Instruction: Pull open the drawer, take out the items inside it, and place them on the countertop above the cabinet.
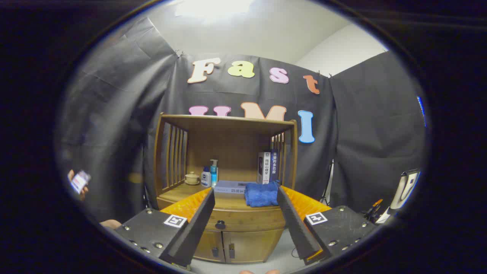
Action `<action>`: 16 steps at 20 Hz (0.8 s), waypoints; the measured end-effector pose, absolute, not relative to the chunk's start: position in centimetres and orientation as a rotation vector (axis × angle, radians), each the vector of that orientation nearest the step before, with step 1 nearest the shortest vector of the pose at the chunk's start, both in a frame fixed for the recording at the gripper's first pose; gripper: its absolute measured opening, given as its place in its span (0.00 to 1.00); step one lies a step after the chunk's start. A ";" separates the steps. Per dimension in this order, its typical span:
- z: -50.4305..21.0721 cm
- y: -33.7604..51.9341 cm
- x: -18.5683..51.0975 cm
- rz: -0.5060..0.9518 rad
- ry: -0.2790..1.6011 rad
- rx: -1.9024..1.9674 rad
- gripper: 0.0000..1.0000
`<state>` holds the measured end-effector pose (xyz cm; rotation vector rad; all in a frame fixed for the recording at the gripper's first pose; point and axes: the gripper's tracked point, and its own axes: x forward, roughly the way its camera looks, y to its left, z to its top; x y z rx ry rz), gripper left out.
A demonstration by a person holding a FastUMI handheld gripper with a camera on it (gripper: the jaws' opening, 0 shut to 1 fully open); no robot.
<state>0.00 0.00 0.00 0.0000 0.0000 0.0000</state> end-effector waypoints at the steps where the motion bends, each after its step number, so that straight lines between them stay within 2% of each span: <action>1: 0.0 0.4 0.0 0.000 -0.003 0.011 0.98; 16: -2.4 3.0 1.3 0.023 0.041 -0.010 0.98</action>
